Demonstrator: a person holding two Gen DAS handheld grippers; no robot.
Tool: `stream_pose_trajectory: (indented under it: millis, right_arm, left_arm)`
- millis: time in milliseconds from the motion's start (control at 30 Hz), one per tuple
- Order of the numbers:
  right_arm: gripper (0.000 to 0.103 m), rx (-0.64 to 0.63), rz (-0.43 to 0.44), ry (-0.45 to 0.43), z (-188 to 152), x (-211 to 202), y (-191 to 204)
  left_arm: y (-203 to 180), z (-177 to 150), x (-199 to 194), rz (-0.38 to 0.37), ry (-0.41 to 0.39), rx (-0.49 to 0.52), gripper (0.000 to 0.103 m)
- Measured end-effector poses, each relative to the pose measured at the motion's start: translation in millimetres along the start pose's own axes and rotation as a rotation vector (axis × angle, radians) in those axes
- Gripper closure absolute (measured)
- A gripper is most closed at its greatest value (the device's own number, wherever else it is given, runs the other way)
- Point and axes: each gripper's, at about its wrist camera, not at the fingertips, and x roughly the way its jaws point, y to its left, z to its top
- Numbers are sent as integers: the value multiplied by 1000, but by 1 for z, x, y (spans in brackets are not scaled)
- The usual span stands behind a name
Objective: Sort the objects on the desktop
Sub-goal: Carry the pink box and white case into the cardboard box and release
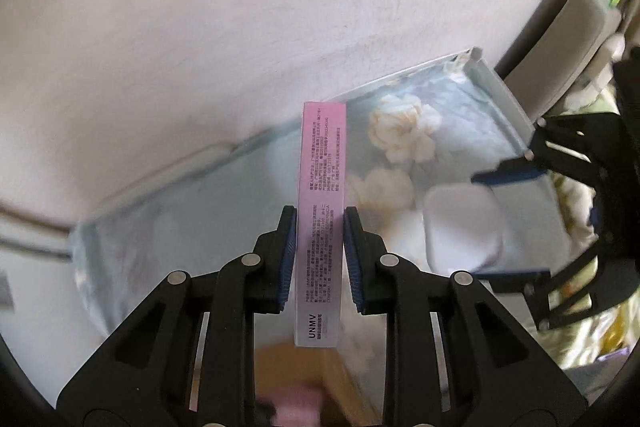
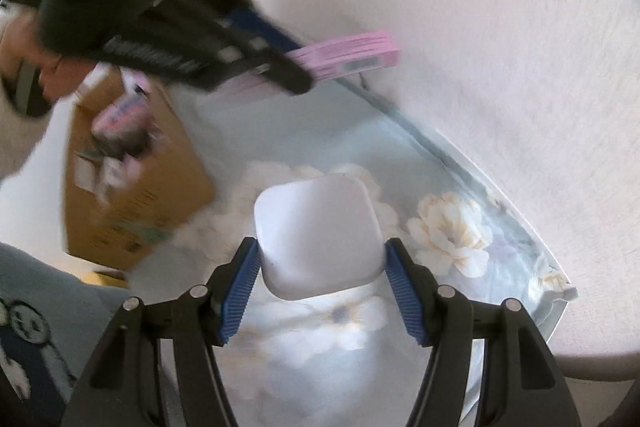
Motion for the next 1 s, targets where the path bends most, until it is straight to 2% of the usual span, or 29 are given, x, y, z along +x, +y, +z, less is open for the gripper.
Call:
stream_pose_trajectory:
  millis: [67,200,267,433,567,800,900,1000]
  right_arm:
    - [44,-3,6,-11,10,-15,4]
    - [44,-47,6,-33,39,-39,47]
    - [44,-67,21,-45,52,-41,80]
    - [43,-123,66,-71,75,-42,129]
    - [43,-121,102,-54,86,-22,163]
    - [43,-103,118,22,87,29,209]
    - [43,-84,138,56,86,44,218]
    - [43,-94,115,86,82,60,227]
  left_arm:
    - [6,-20,-28,15,-12,-25,82]
    - [25,-59,-70,50,-45,-55,82]
    - [41,-81,-82,69,-46,-93,82]
    - [83,-132,-96,96,-52,-242,82]
    - [110,-176,-94,181,-58,-360,82]
    - [136,-231,-78,172,-13,-445,82]
    - [137,-247,-65,156,15,-457,82]
    - [136,-255,-52,126,33,-467,82]
